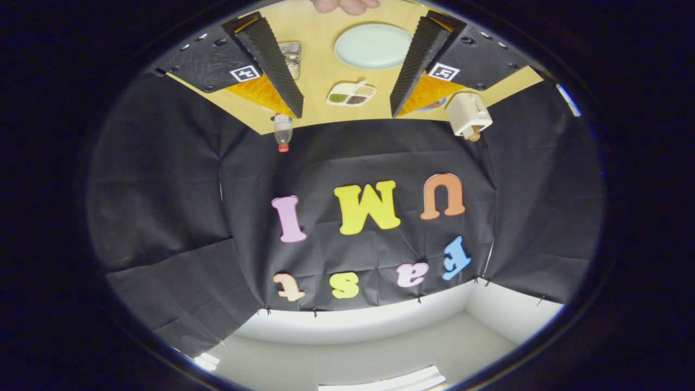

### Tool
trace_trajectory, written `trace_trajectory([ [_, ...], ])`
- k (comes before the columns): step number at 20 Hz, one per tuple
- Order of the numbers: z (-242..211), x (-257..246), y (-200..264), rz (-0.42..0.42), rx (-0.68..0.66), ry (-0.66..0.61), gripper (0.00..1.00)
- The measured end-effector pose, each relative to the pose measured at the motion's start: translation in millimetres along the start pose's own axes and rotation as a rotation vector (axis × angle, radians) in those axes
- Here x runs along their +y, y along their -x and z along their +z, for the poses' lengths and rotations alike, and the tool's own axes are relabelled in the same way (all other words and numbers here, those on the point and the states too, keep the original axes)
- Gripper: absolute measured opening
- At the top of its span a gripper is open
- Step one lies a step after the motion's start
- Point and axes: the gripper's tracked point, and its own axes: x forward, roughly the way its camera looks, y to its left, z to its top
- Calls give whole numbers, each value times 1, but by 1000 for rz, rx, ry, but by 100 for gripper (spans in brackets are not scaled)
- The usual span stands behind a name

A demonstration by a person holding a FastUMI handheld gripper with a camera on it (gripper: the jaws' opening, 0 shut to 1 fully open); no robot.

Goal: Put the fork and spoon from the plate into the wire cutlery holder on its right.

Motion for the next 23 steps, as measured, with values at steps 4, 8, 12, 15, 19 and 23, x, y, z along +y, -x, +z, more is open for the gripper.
trace_trajectory([
  [4, -4, 4, -2, 7, 7, 7, 96],
  [8, -7, 11, -5, 14, 7, 13, 96],
  [12, 0, 13, -3, 17, -14, 14, 96],
  [15, 0, 13, -3, 16, -17, 17, 96],
  [19, 1, 11, -2, 13, -18, 13, 96],
  [23, 6, 14, -3, 17, -29, 21, 96],
])
